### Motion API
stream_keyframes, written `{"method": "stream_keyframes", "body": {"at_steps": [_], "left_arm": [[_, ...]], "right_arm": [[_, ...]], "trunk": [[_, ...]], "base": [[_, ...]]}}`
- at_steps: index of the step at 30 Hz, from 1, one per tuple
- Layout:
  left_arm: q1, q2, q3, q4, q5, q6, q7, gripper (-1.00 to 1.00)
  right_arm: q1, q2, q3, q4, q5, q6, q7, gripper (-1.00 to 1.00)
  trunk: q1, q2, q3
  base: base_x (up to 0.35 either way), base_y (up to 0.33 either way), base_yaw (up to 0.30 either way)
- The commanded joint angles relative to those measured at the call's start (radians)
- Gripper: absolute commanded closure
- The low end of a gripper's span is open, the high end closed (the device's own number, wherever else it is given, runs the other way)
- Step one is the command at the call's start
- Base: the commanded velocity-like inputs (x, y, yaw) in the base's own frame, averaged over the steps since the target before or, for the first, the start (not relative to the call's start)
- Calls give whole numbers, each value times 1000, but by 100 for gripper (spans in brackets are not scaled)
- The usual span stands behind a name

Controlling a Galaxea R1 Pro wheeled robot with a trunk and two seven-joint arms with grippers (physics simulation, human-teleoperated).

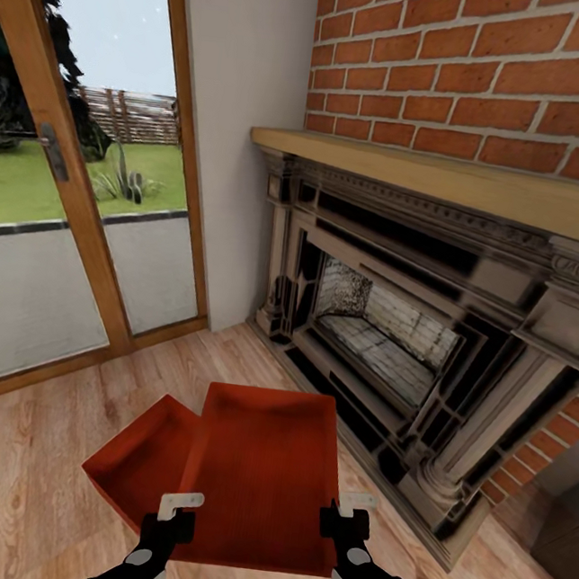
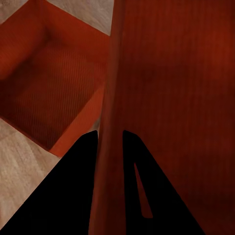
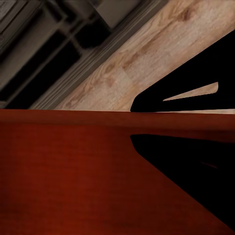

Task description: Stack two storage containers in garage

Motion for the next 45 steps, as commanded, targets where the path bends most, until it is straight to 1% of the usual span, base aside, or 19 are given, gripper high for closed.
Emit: {"method": "stream_keyframes", "body": {"at_steps": [1,14,45], "left_arm": [[0,5,12,-2,-8,2,9,100],[0,5,15,-2,-4,2,9,100],[0,5,13,-1,-12,2,9,100]], "right_arm": [[-1,-3,-42,-1,6,2,2,100],[-1,-3,-42,-1,6,2,2,100],[-1,-3,-42,-1,6,2,2,100]], "trunk": [[0,-1,1],[0,-1,21],[0,-1,69]], "base": [[0,0,0],[0,0,0],[0,0,0]]}}
